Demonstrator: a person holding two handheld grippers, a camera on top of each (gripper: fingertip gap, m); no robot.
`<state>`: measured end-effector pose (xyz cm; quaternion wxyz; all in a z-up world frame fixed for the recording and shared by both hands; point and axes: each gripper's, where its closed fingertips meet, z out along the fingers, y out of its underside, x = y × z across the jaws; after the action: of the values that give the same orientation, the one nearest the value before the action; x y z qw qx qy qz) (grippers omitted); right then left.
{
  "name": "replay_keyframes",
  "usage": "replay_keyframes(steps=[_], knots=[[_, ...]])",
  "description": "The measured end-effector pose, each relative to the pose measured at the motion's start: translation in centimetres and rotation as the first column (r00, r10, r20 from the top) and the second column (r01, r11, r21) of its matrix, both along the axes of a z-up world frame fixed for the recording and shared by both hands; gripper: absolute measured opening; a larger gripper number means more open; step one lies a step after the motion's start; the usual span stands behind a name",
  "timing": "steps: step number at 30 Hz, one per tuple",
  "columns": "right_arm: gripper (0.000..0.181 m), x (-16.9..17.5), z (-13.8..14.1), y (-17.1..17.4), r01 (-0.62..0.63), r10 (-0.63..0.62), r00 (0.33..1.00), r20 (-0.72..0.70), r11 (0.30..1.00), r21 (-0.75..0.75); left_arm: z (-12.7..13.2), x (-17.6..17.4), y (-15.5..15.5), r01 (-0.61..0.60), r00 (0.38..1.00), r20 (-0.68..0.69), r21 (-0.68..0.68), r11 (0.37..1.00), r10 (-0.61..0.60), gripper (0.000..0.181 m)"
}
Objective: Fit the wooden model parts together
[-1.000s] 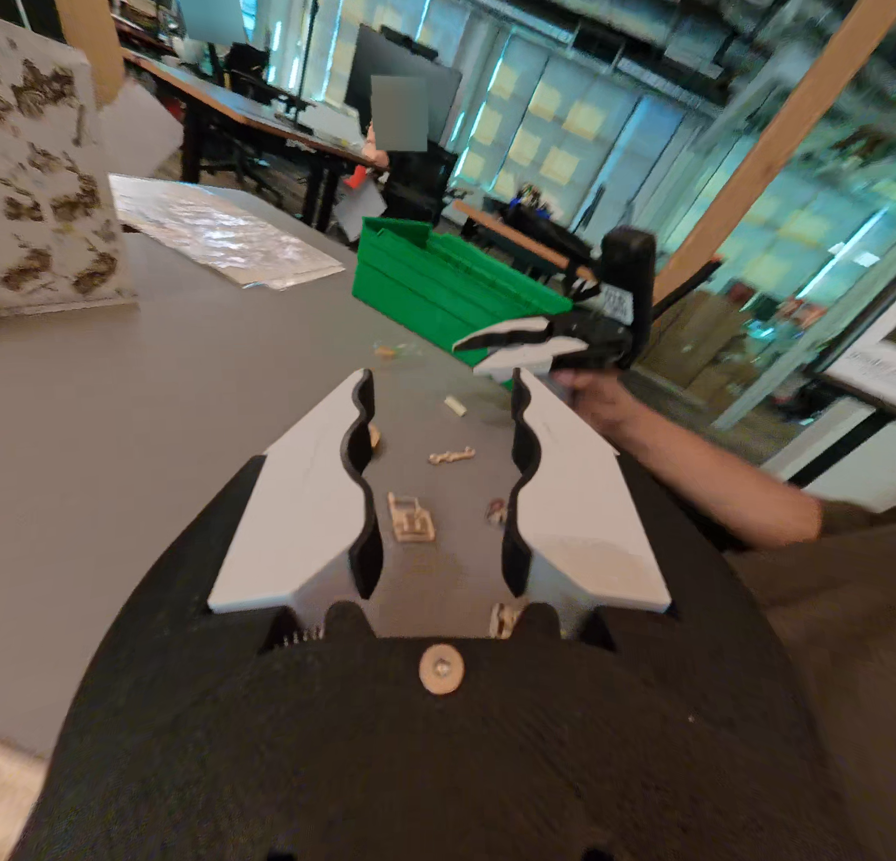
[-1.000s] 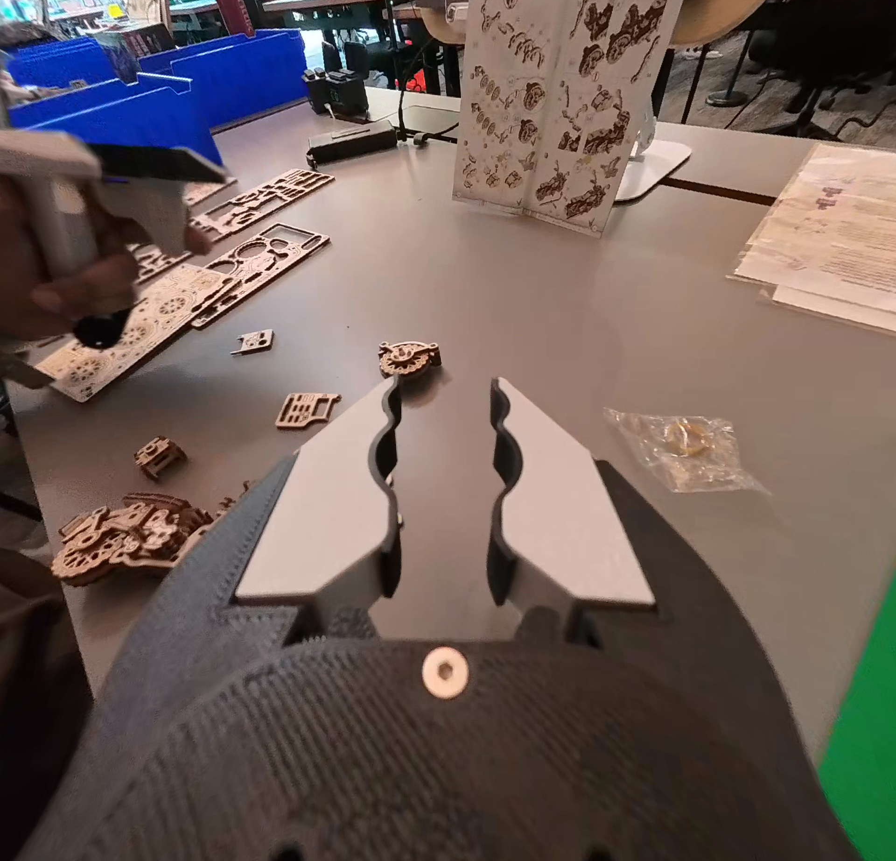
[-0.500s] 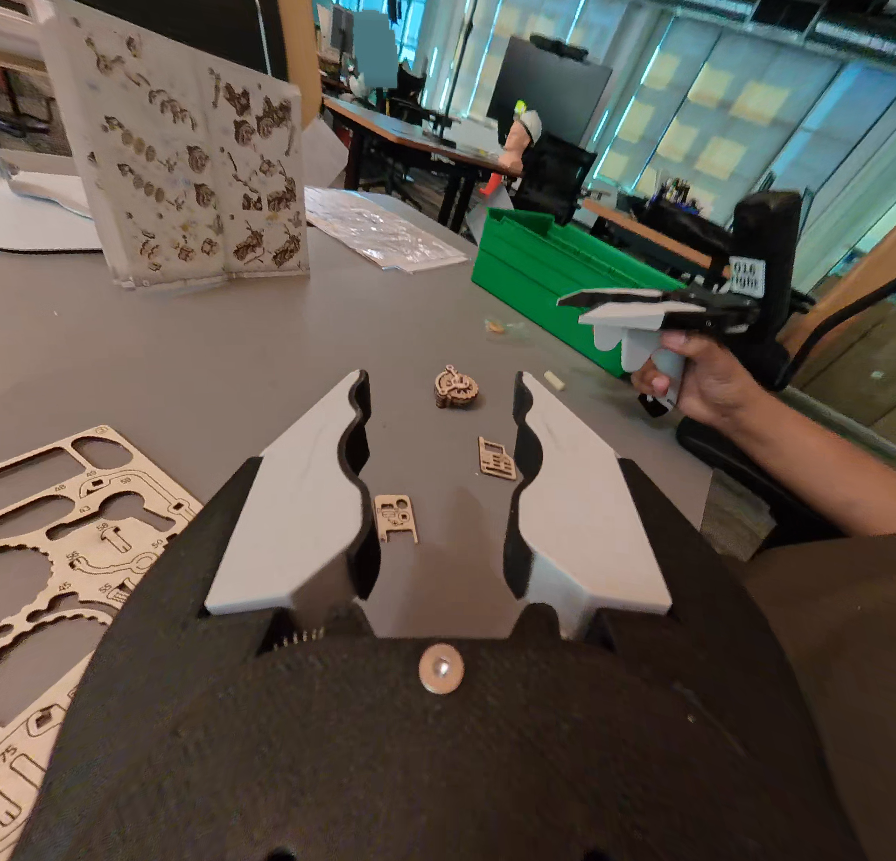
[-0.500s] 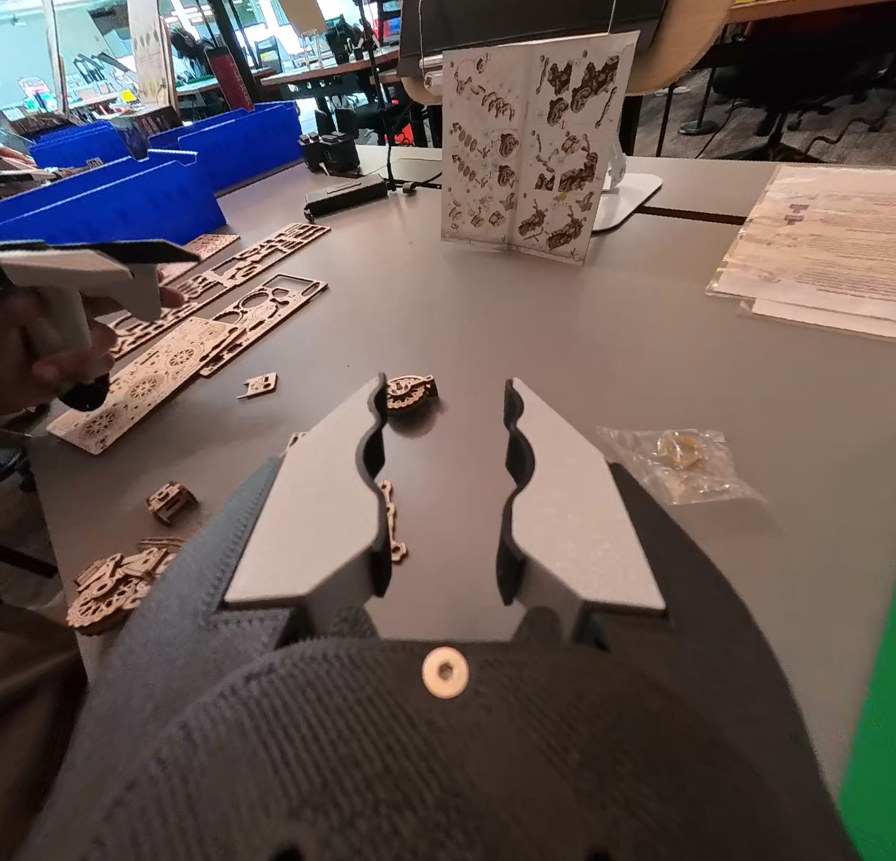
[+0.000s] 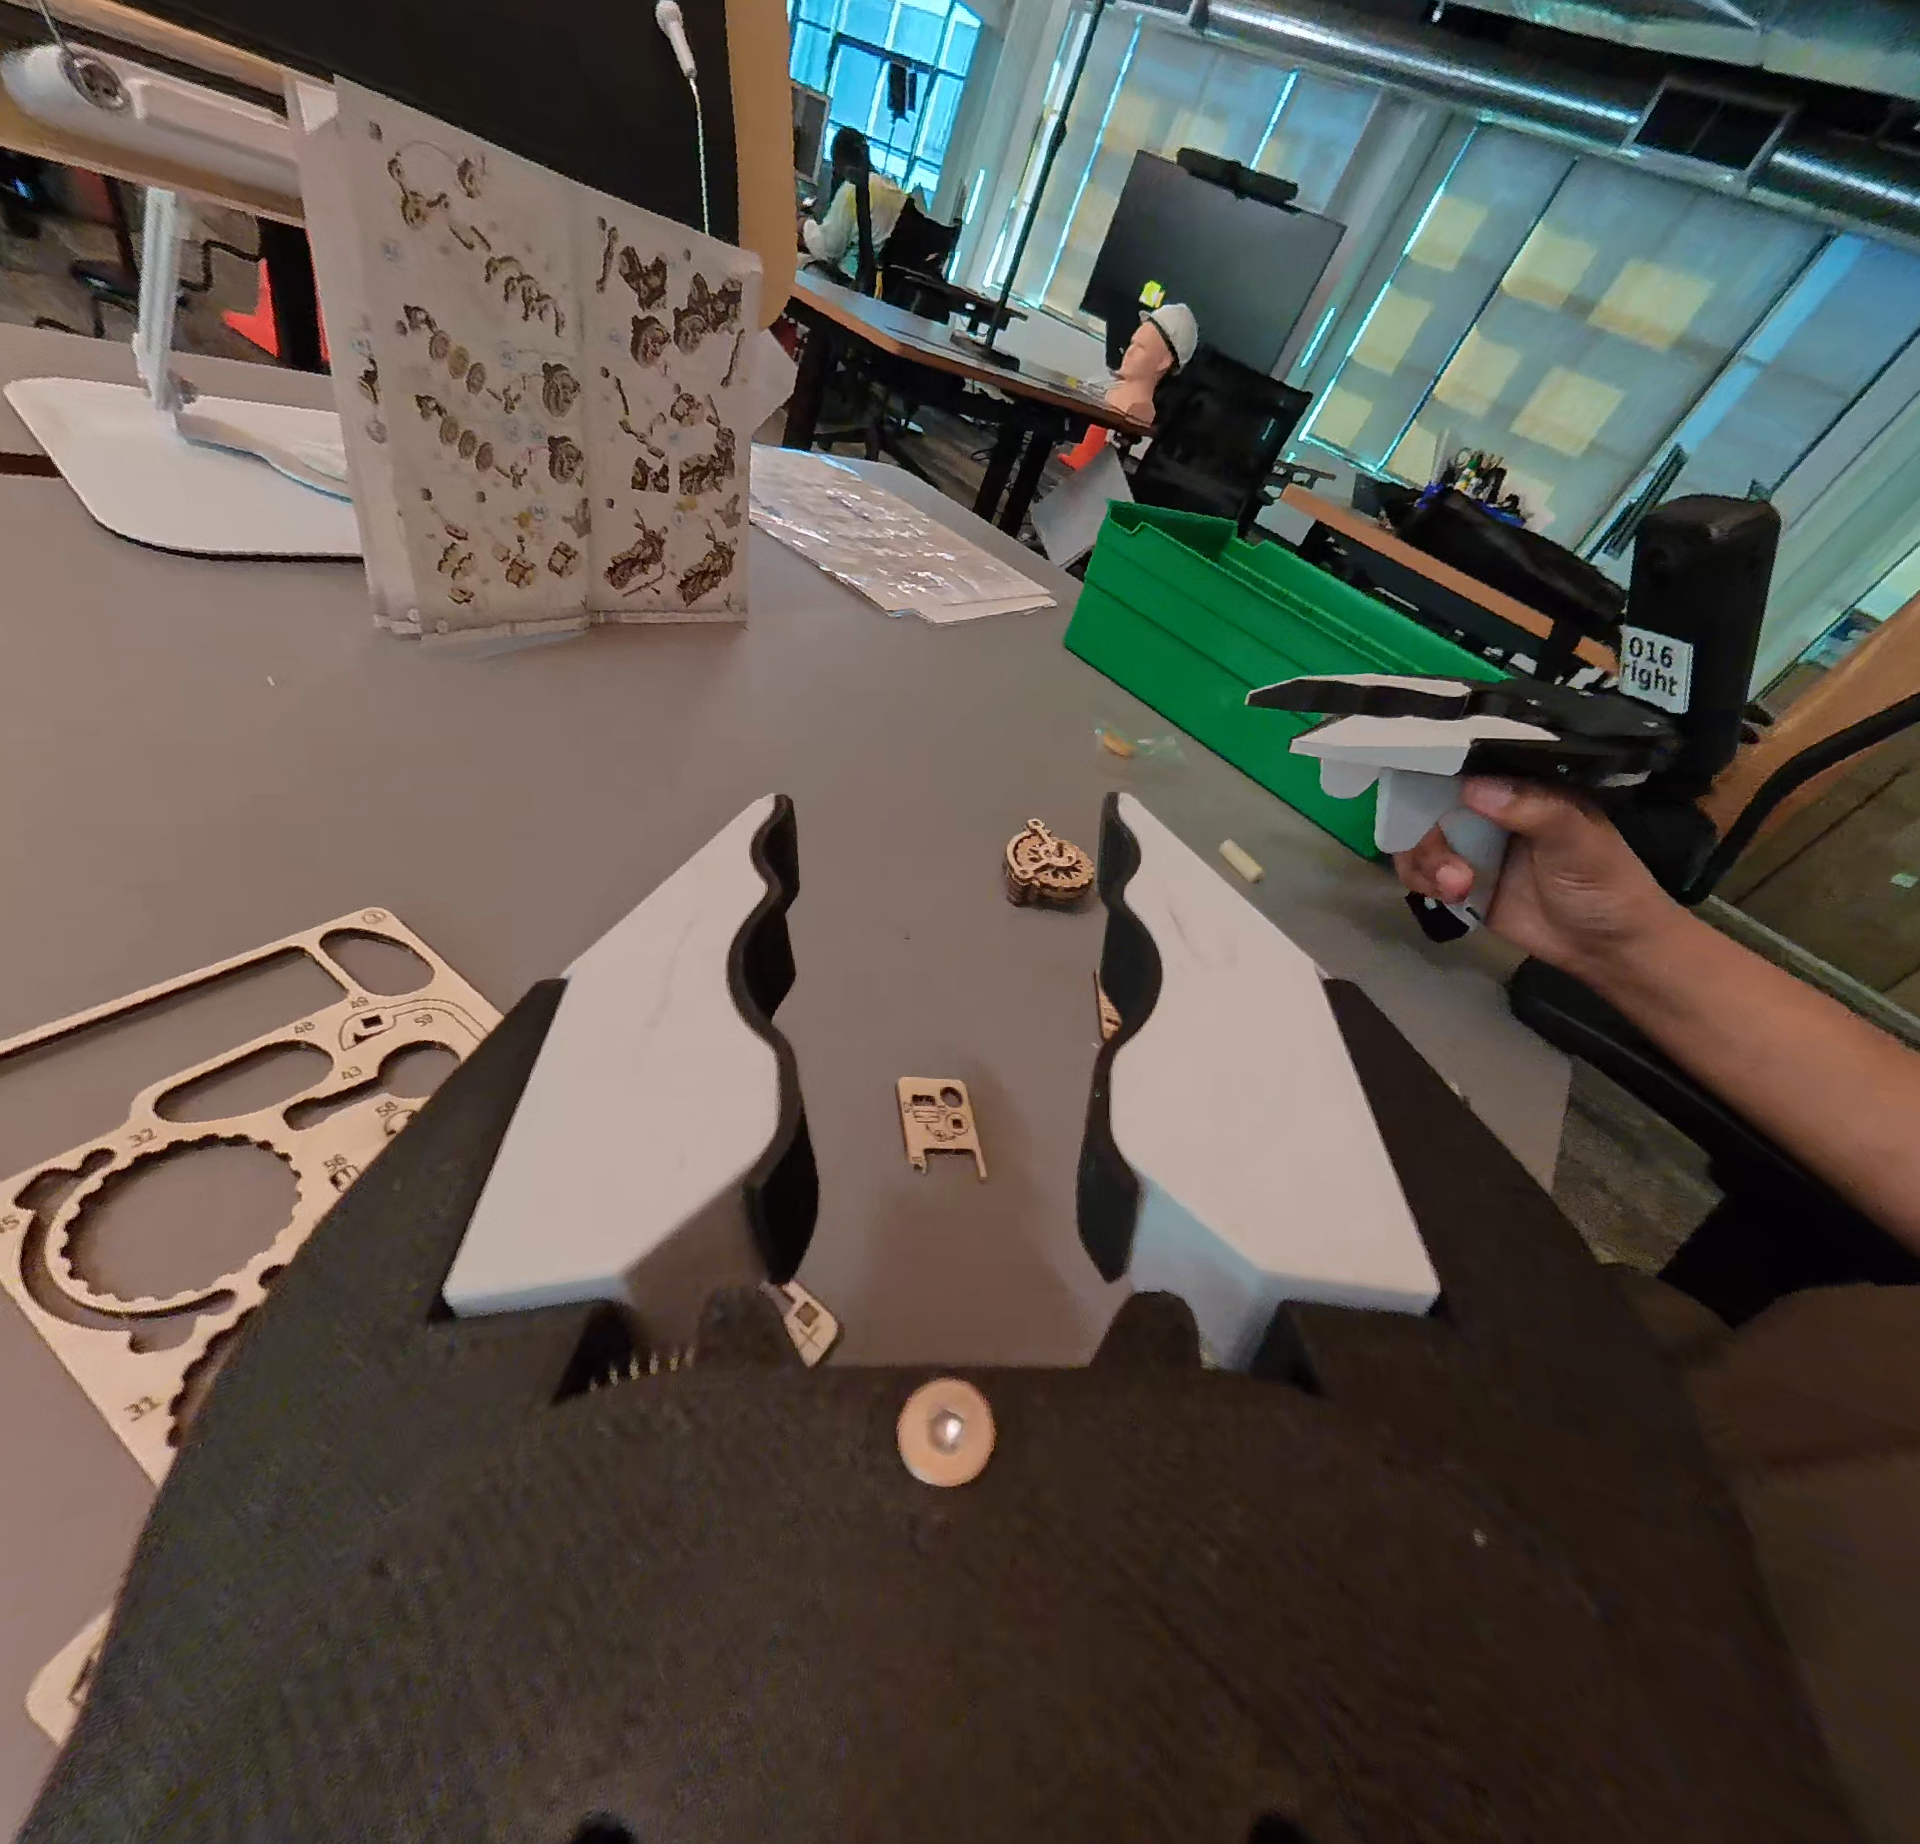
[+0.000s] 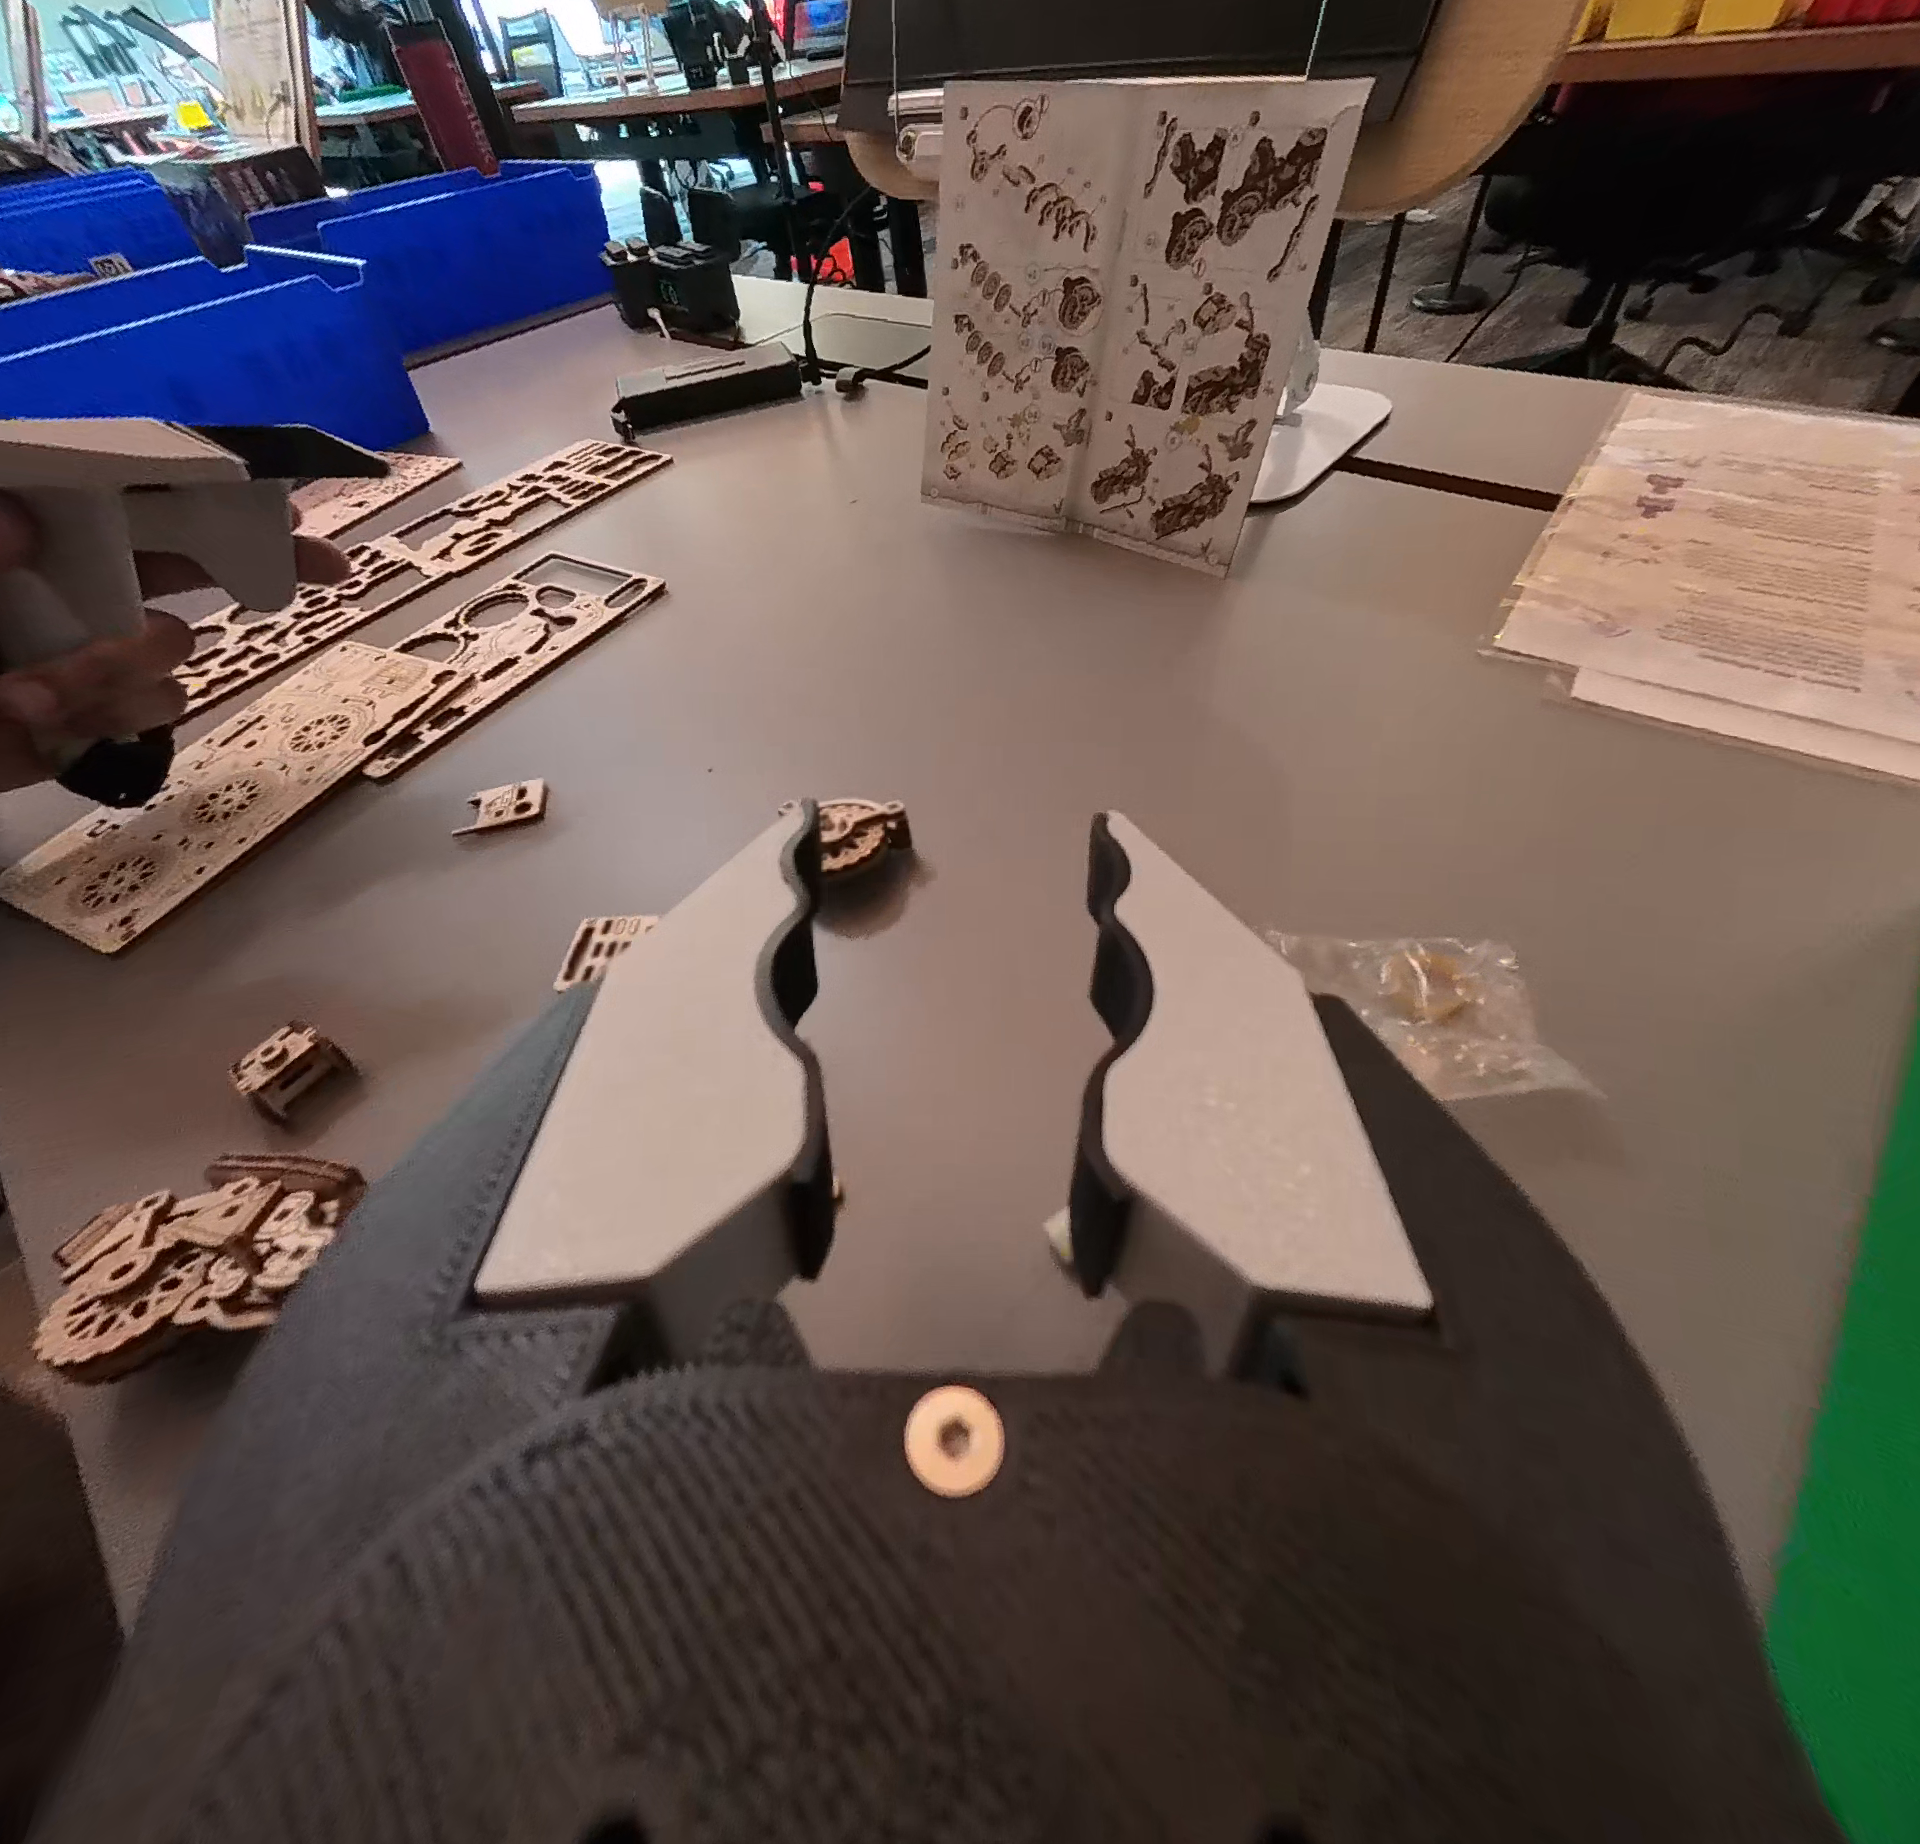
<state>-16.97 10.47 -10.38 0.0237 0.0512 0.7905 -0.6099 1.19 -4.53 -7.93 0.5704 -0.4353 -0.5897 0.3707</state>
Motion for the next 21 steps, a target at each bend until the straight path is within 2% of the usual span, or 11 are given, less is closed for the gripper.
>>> replay_keyframes(steps=[13, 21], knots=[[0.053, -1.1, 0.8, -0.4, 0.018, -0.018, 1.0, -0.002, 0.999, -0.045, 0.0, 0.0, -0.9, -0.027, 1.0, 0.004, -0.045, 0.999, 0.027, 0.056], [0.056, -0.5, 0.0, -0.9, 0.007, -0.007, 0.998, -0.068, 1.0, -0.003, 0.1, 0.1, -1.5, -0.058, 0.998, 0.002, -0.044, 0.997, 0.058, 0.067]])
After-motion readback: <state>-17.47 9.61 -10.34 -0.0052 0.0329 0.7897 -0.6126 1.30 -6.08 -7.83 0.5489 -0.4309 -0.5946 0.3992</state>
